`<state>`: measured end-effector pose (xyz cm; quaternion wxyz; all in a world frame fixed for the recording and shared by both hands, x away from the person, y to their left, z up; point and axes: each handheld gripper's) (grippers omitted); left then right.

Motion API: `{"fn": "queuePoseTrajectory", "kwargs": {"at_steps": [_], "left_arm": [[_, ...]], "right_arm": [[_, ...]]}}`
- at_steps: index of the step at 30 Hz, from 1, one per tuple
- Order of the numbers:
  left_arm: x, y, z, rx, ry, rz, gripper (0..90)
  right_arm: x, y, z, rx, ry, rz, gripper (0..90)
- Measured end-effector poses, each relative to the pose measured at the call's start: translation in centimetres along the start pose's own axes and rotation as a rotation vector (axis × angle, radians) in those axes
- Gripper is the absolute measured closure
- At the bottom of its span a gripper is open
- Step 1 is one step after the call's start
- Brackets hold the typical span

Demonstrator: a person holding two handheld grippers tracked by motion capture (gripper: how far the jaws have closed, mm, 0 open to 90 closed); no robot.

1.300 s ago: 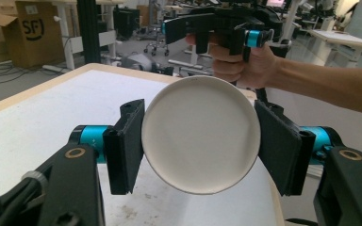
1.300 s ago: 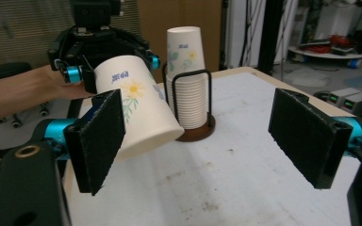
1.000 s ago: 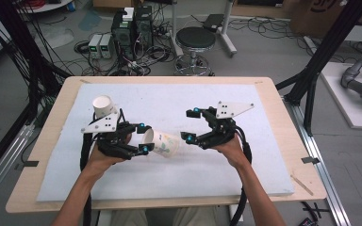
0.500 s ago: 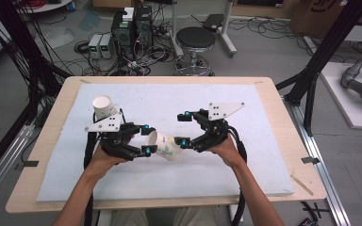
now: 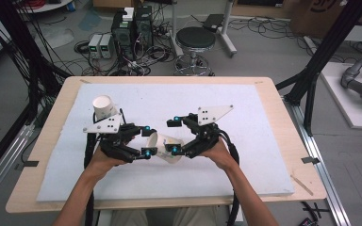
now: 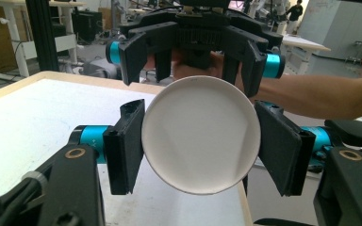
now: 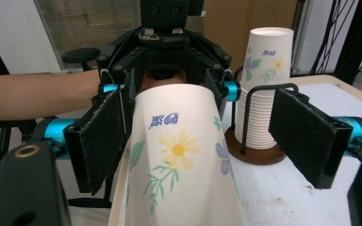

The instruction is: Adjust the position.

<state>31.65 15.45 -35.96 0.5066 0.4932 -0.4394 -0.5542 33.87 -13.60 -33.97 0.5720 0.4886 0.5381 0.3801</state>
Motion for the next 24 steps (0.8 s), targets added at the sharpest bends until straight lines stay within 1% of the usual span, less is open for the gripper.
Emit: {"fn": "queuePoseTrajectory", "kwargs": {"at_steps": [14,15,19,22,24], "left_arm": [[-0.3,0.4,0.1,0.009,-0.003,0.011,37.2],[-0.4,0.5,0.2,0.009,-0.002,0.02,37.2],[-0.6,0.6,0.2,0.014,-0.002,0.028,37.2],[-0.7,0.7,0.3,0.013,0.003,0.034,37.2],[-0.8,0.8,0.3,0.014,0.002,0.037,37.2]], "right_arm": [[1.4,-0.2,-0.6,-0.002,0.033,-0.026,19.4],[1.4,-0.2,-0.7,0.0,0.036,-0.031,19.4],[1.9,-0.3,-0.7,0.005,0.044,-0.044,19.4],[2.1,-0.4,-0.8,0.005,0.044,-0.041,19.4],[2.2,-0.4,-0.8,0.005,0.051,-0.051,19.4]]}}
Point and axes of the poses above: each handheld gripper's, and its own axes: x roughly forward along the jaws, y roughly out of its top, z roughly to its right, and after that the axes turned 6 degrees about -y, right-handed
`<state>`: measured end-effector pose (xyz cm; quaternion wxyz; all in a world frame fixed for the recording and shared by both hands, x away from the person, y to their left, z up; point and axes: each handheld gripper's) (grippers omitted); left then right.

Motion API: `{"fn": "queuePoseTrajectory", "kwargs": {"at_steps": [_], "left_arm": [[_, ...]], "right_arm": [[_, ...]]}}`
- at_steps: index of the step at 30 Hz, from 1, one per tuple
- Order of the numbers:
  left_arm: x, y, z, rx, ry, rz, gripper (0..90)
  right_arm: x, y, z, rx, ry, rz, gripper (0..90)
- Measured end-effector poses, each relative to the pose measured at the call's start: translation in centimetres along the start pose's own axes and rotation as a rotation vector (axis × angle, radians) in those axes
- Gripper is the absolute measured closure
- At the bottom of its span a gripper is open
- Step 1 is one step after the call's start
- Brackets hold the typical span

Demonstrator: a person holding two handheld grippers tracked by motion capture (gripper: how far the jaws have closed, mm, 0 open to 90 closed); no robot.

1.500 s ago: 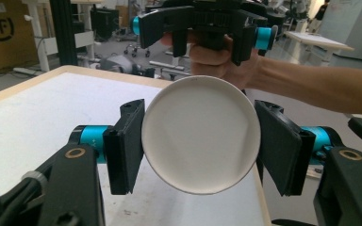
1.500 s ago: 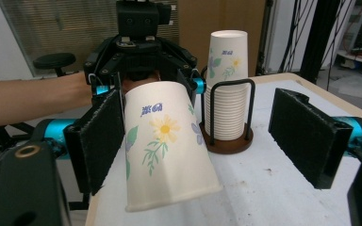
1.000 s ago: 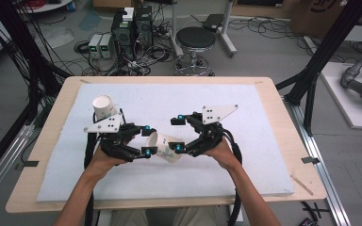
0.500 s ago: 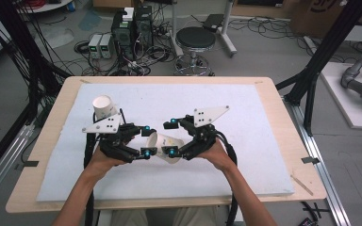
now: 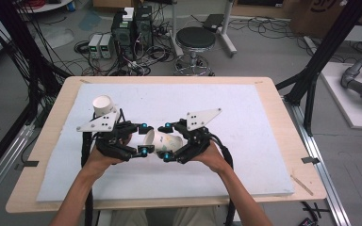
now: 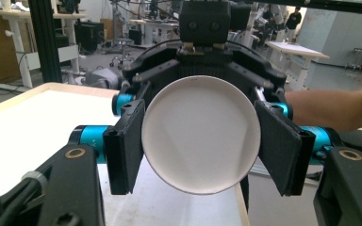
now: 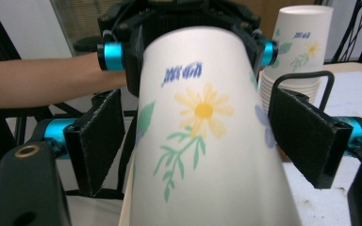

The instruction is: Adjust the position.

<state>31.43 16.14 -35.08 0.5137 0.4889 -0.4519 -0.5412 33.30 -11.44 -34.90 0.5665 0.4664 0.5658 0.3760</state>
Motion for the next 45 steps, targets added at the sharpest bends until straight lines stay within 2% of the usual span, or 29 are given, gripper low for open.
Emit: {"fn": "queuePoseTrajectory", "kwargs": {"at_steps": [14,18,45], "left_arm": [[-0.21,0.89,0.29,0.012,-0.008,0.021,37.2],[-0.47,0.99,0.39,0.014,-0.017,0.037,37.2],[-0.78,0.99,0.38,0.013,-0.018,0.027,37.2]], "right_arm": [[0.62,-0.57,-0.13,0.01,0.02,-0.019,19.8],[0.53,-0.9,0.01,0.014,0.019,-0.011,23.0],[0.36,-0.88,-0.04,0.003,0.031,0.001,31.9]]}}
Point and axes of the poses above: each handheld gripper's, and its own axes: x roughly forward along the jaws, y roughly out of its top, z roughly to its right, and after that the axes turned 6 degrees about -y, right-handed
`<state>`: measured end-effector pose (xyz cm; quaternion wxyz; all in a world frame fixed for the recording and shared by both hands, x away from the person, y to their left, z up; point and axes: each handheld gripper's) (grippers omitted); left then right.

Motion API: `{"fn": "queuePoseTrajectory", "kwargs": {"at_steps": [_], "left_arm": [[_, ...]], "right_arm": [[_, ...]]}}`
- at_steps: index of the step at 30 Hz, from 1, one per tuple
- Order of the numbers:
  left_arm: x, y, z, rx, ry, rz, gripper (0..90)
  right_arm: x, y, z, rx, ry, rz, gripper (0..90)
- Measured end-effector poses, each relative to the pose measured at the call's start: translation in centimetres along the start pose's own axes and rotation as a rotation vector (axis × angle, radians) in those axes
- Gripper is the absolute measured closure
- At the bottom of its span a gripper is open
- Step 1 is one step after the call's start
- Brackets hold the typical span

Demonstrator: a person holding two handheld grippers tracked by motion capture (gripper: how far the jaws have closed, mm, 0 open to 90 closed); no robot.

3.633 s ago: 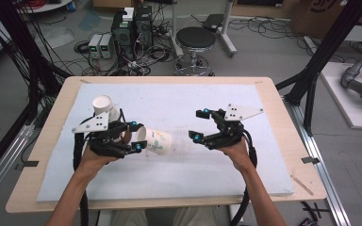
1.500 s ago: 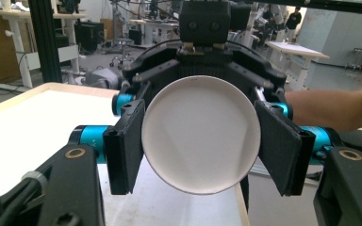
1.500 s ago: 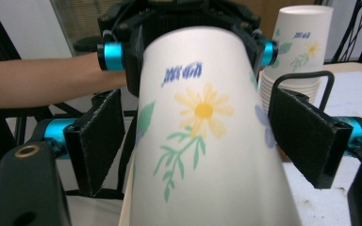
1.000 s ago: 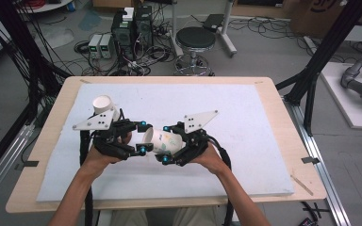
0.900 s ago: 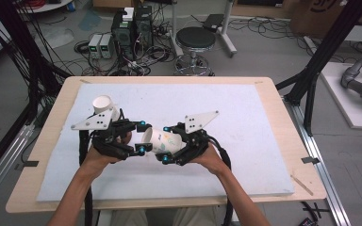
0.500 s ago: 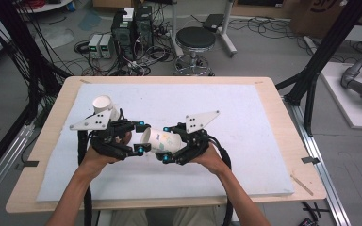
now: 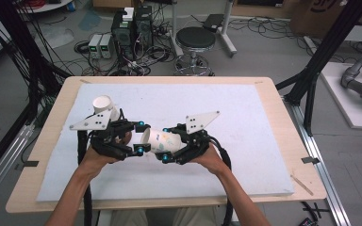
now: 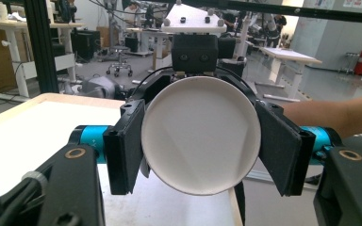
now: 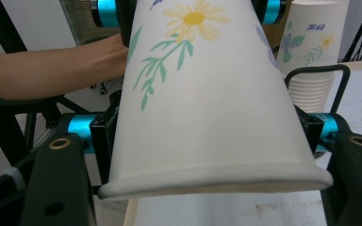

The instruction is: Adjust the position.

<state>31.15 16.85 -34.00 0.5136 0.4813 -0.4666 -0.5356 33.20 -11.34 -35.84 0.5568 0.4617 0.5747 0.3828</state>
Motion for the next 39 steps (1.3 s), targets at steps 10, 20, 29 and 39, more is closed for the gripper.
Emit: {"fn": "queuePoseTrajectory", "kwargs": {"at_steps": [10,20,29,39], "left_arm": [[0.02,0.05,0.01,0.011,-0.004,-0.002,36.9],[0.26,-0.11,0.02,-0.001,0.048,-0.07,1.7],[-0.14,-0.03,0.28,0.025,0.105,-0.122,1.7],[-0.59,0.59,0.51,0.002,0.136,-0.337,1.8]], "right_arm": [[-0.12,0.03,-0.01,-0.005,-0.001,0.009,33.9],[-0.53,0.01,0.18,0.007,-0.011,0.015,33.4],[-0.82,0.01,0.13,0.011,-0.024,0.01,33.2],[-1.0,0.02,0.13,0.015,-0.05,-0.048,33.2]]}}
Point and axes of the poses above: each handheld gripper's, and its own axes: x roughly forward along the jaws, y roughly out of its top, z roughly to its right, and after that the axes turned 6 degrees about -y, right-handed
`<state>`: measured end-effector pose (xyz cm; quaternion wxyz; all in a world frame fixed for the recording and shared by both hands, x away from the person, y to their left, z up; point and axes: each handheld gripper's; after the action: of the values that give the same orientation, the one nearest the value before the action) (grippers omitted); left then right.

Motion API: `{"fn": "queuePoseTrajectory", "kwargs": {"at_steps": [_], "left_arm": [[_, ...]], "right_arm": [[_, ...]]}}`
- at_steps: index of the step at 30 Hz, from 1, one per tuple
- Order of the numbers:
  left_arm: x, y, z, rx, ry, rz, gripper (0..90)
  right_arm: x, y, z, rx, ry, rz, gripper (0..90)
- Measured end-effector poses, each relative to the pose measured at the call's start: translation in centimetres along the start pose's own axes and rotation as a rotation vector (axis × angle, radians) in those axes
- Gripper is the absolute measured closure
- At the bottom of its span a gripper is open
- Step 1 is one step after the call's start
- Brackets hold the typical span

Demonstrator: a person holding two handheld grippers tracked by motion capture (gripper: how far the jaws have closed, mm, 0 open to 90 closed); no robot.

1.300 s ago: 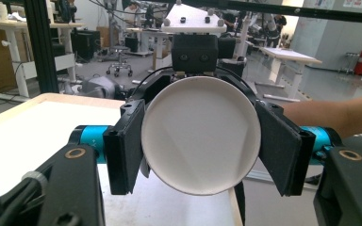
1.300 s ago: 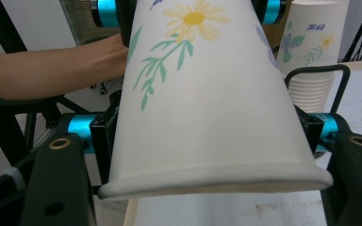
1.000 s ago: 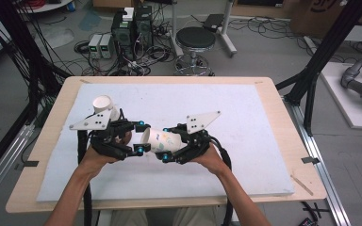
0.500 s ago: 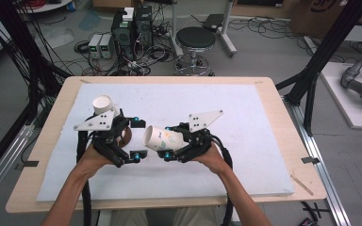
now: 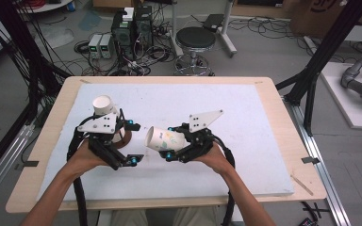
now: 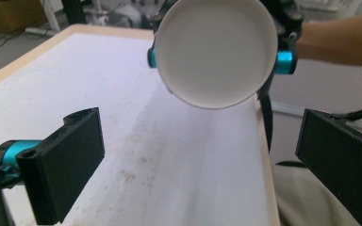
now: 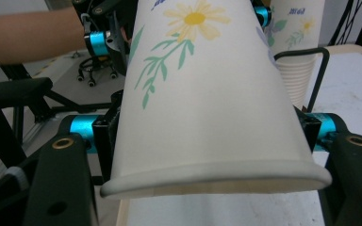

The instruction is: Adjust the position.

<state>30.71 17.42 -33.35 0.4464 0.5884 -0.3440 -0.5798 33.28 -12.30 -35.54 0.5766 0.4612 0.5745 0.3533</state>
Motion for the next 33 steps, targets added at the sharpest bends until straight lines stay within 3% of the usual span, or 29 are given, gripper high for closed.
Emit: {"fn": "queuePoseTrajectory", "kwargs": {"at_steps": [4,5,6,7,9,10,11,12,14,15,19,20,21,26,32,33], "left_arm": [[-0.4,0.0,-0.2,-0.013,0.009,-0.057,1.8],[-0.5,0.1,-0.3,-0.015,0.021,-0.101,1.8],[-0.5,0.1,-0.3,-0.015,0.021,-0.101,1.8],[-0.7,0.1,-0.4,-0.013,0.021,-0.153,1.8],[-0.7,0.1,-0.5,-0.012,0.023,-0.178,1.8],[-0.7,0.1,-0.5,-0.016,0.025,-0.224,1.8],[-0.7,0.1,-0.5,-0.016,0.025,-0.224,1.8],[-0.6,0.1,-0.5,-0.015,0.024,-0.257,1.8],[-0.4,0.1,-0.6,-0.013,0.015,-0.312,1.8],[-0.3,0.0,-0.6,-0.017,0.015,-0.329,1.8],[0.2,-0.1,-1.0,-0.02,0.012,-0.393,1.8],[0.5,-0.2,-1.4,-0.023,0.007,-0.445,1.8],[0.5,-0.2,-1.4,-0.023,0.007,-0.445,1.8],[1.6,0.1,-1.8,-0.026,-0.002,-0.54,1.8],[2.4,0.5,-1.8,-0.022,-0.034,-0.599,1.8],[2.7,0.6,-1.9,-0.024,-0.045,-0.637,1.8]], "right_arm": [[0.0,0.1,-0.1,-0.007,-0.027,-0.066,33.1],[0.0,0.2,-0.2,-0.014,-0.034,-0.083,33.1],[0.0,0.2,-0.2,-0.017,-0.034,-0.098,33.1],[0.1,0.4,-0.2,-0.027,-0.038,-0.115,33.1],[0.1,0.5,-0.3,-0.03,-0.038,-0.129,33.1],[0.2,0.7,-0.3,-0.037,-0.036,-0.163,33.1],[0.2,0.7,-0.3,-0.037,-0.036,-0.163,33.1],[0.3,0.8,-0.3,-0.037,-0.039,-0.2,33.1],[0.3,0.9,-0.3,-0.047,-0.045,-0.214,33.1],[0.5,1.2,-0.3,-0.057,-0.052,-0.256,33.1],[0.6,1.6,-0.2,-0.07,-0.059,-0.302,33.1],[0.6,1.9,-0.1,-0.08,-0.067,-0.35,33.1],[0.7,1.9,0.0,-0.085,-0.071,-0.361,33.1],[0.8,2.4,0.4,-0.097,-0.083,-0.417,33.1],[1.5,2.4,0.8,-0.112,-0.081,-0.486,33.1],[1.8,2.4,0.9,-0.114,-0.075,-0.504,33.1]]}}
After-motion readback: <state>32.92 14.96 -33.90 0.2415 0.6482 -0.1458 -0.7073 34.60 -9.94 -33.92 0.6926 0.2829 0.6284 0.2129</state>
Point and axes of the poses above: each handheld gripper's, and its own axes: x roughly forward along the jaws, y roughly out of its top, z roughly to its right, and after that the axes turned 6 degrees about -y, right-handed
